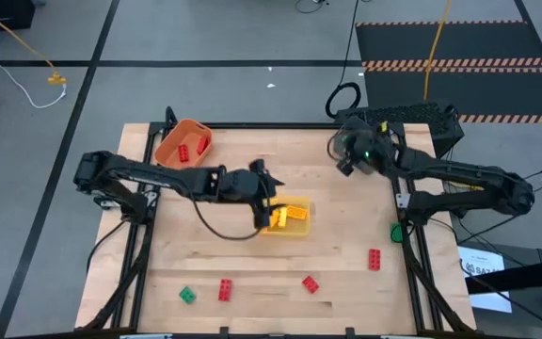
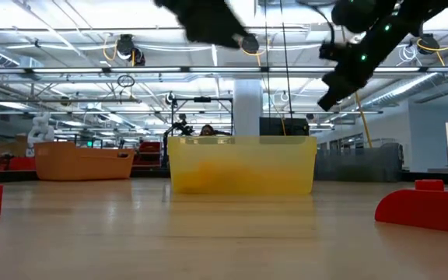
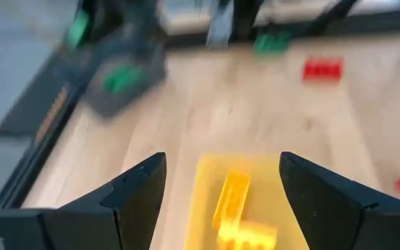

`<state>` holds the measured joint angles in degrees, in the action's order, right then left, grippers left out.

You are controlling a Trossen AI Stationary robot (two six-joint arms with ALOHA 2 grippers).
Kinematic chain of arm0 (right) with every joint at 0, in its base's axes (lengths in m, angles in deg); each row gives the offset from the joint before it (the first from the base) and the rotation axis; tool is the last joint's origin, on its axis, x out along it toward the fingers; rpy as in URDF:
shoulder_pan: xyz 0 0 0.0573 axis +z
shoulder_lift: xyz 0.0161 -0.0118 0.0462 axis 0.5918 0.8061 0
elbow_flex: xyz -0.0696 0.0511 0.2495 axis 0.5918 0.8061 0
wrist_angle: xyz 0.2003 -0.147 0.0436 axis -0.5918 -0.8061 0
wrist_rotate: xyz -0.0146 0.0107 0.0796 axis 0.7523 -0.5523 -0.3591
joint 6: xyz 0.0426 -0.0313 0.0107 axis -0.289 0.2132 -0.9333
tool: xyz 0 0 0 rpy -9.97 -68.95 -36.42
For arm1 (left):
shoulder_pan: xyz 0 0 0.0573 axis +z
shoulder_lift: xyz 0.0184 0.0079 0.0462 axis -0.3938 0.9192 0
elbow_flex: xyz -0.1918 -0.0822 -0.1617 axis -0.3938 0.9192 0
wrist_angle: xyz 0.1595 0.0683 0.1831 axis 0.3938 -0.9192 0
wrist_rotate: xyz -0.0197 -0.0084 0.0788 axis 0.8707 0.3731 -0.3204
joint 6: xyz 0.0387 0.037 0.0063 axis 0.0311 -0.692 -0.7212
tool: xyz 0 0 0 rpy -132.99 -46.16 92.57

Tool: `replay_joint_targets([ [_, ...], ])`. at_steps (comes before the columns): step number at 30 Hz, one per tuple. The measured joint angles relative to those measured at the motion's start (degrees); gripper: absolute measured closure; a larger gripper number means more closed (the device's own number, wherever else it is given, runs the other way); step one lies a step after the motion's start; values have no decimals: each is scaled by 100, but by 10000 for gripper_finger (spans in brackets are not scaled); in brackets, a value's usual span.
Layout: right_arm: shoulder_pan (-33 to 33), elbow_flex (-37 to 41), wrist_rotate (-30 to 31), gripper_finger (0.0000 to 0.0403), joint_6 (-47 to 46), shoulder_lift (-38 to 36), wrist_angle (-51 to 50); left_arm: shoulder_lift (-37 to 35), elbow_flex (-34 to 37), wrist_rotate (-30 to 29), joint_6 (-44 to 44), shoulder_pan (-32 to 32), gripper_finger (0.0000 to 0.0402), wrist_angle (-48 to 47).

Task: Sort & place blocks by color
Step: Put the center green 4-stud game piece into the black bin, then put the right red 8-stud game piece into the orange bin

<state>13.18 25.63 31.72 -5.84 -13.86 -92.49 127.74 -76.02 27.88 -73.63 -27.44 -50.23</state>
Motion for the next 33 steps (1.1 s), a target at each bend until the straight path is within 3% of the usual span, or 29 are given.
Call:
replay_joint_targets([
  [5, -796, -3, -529, 325, -227, 348, -131, -208, 7, -24, 277, 146, 119, -699],
  [12, -1399, -3, -649, 318, -321, 726, -136, -151, 8, -24, 264, 118, 119, -390],
  [21, -1740, -3, -635, 193, -664, 856, -111, -158, 137, -26, 300, 69, 119, -143],
  [27, -1718, -3, -678, 142, -702, 856, -145, -158, 270, -26, 416, 74, 119, -141],
  [29, -1664, -3, -1011, 135, -696, 853, -213, -158, 301, -25, 506, 74, 119, -127],
  [33, -1413, -3, -2681, 134, -648, 738, -407, -158, 431, 177, 646, 74, 119, -127],
])
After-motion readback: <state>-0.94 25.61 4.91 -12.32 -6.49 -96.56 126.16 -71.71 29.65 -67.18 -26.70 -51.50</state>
